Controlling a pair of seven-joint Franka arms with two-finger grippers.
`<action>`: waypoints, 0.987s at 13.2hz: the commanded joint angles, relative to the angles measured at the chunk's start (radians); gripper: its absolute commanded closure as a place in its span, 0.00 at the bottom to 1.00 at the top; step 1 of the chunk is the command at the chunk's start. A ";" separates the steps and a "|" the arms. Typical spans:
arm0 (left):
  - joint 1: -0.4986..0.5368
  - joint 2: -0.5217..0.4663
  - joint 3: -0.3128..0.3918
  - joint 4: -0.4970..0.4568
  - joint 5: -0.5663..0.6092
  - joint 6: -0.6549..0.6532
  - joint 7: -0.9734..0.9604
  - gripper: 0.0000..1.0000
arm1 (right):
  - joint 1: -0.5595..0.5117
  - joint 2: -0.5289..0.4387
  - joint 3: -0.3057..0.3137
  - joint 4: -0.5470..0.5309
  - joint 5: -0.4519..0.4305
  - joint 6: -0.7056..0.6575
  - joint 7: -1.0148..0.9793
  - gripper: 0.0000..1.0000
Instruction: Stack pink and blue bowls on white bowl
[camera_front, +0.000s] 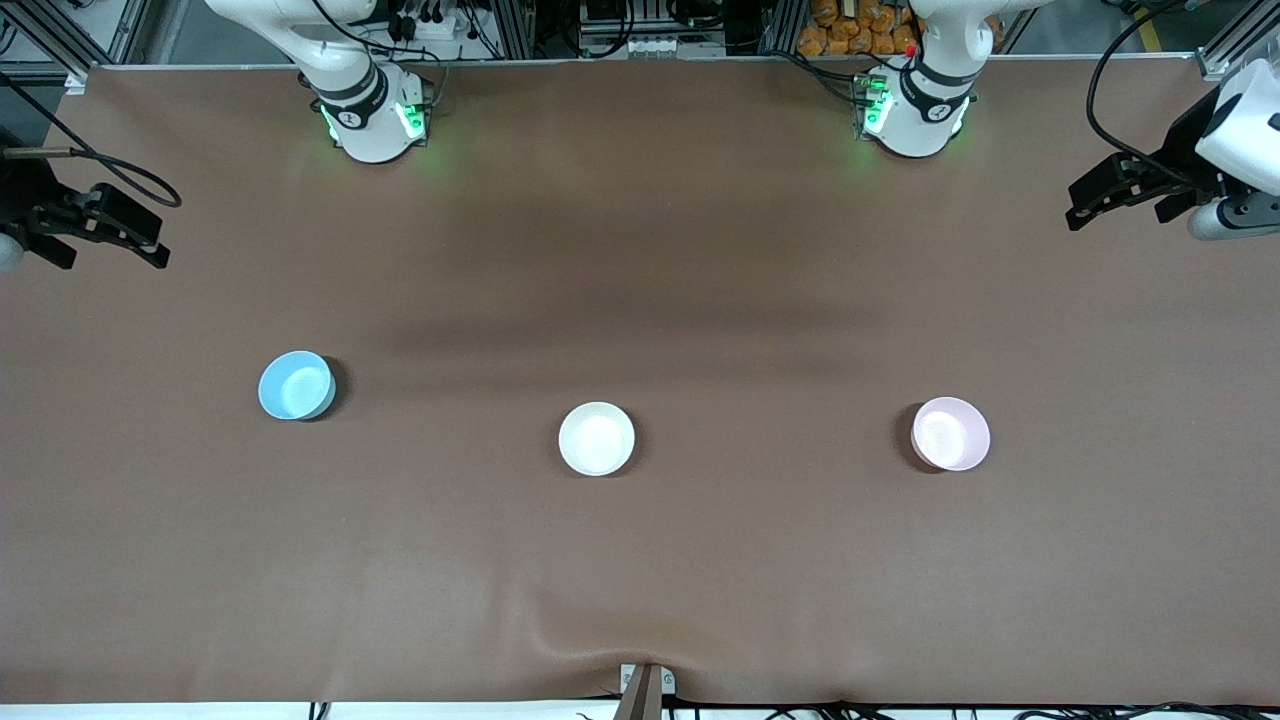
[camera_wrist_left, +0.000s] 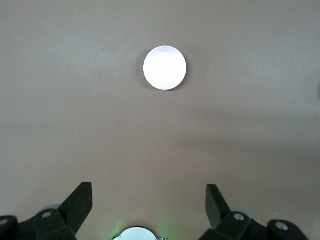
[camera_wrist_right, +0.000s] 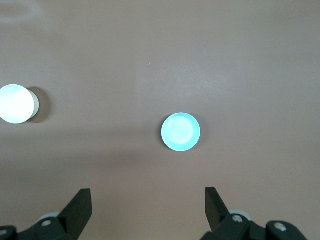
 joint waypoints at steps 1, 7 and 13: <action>0.004 0.004 -0.003 0.025 -0.006 -0.033 0.017 0.00 | -0.013 0.002 0.009 0.007 0.001 0.000 -0.008 0.00; 0.015 0.013 0.010 0.030 -0.007 -0.037 0.015 0.00 | -0.013 0.003 0.009 0.007 0.000 0.000 -0.007 0.00; 0.009 0.012 -0.001 0.021 -0.006 -0.037 0.018 0.00 | -0.015 0.003 0.009 0.007 0.001 -0.001 -0.007 0.00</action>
